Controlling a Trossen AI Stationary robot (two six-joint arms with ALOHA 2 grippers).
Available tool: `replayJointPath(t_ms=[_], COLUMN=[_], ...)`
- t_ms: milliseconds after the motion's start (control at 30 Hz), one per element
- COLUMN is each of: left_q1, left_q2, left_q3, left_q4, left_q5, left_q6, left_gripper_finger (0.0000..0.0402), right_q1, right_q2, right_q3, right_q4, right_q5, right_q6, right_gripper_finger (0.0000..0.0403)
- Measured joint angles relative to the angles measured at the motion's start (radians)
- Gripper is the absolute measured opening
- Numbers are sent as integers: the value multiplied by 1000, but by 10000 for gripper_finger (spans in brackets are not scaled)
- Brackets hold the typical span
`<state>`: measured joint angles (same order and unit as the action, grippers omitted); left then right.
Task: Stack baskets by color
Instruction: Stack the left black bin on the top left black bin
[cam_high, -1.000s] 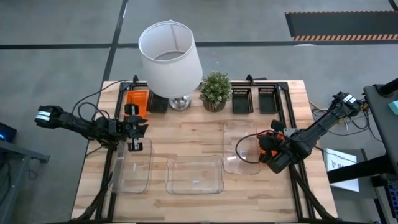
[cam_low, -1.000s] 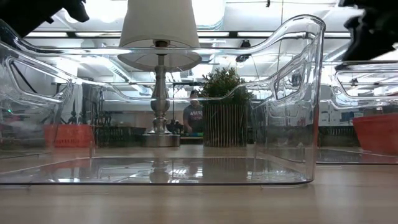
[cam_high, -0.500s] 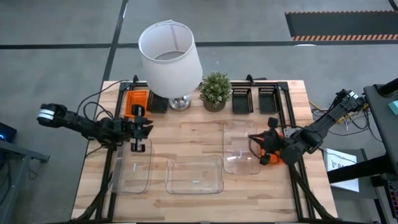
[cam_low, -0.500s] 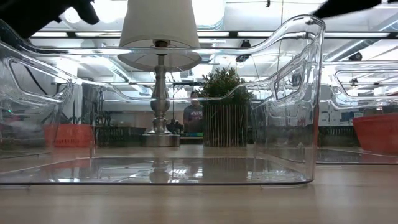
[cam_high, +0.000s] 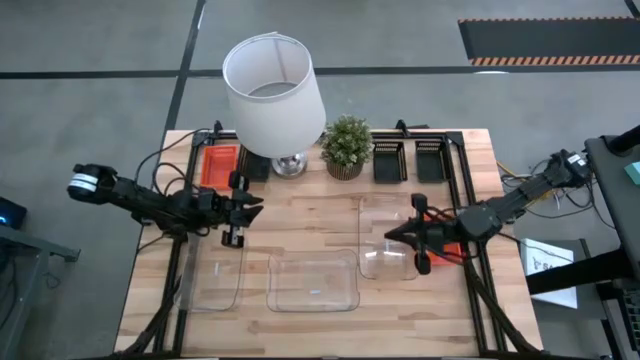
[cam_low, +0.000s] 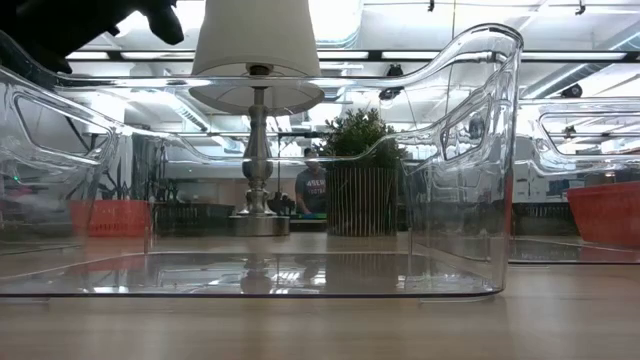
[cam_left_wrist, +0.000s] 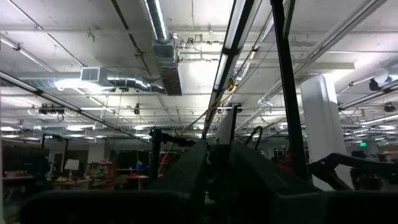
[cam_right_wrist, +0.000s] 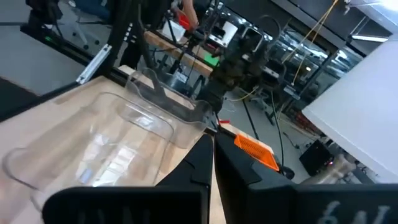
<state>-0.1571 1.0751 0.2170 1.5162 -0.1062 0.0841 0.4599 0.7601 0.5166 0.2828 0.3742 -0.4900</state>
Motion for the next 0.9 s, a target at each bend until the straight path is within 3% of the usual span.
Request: replayJointPath(t_ms=[167, 367, 667, 900], left_q1=[-6, -8, -8, -7], left_q2=[10, 5, 3, 2], left_q3=[1, 1, -1, 9], left_q4=[1, -5, -52, -194], left_q5=[0, 0, -14, -157], left_q6=[-3, -27, -125, -246], left_gripper_finger=[58, 58, 58, 58], right_q1=[-138, -238, -250, -250], right_q2=[-11, -35, -98, -171], right_q3=[-46, -72, -132, -212], right_q4=[37, 37, 38, 101], right_q5=[-113, -165, -173, -172], right_q6=[26, 53, 62, 78], right_gripper_finger=[9, 9, 9, 9])
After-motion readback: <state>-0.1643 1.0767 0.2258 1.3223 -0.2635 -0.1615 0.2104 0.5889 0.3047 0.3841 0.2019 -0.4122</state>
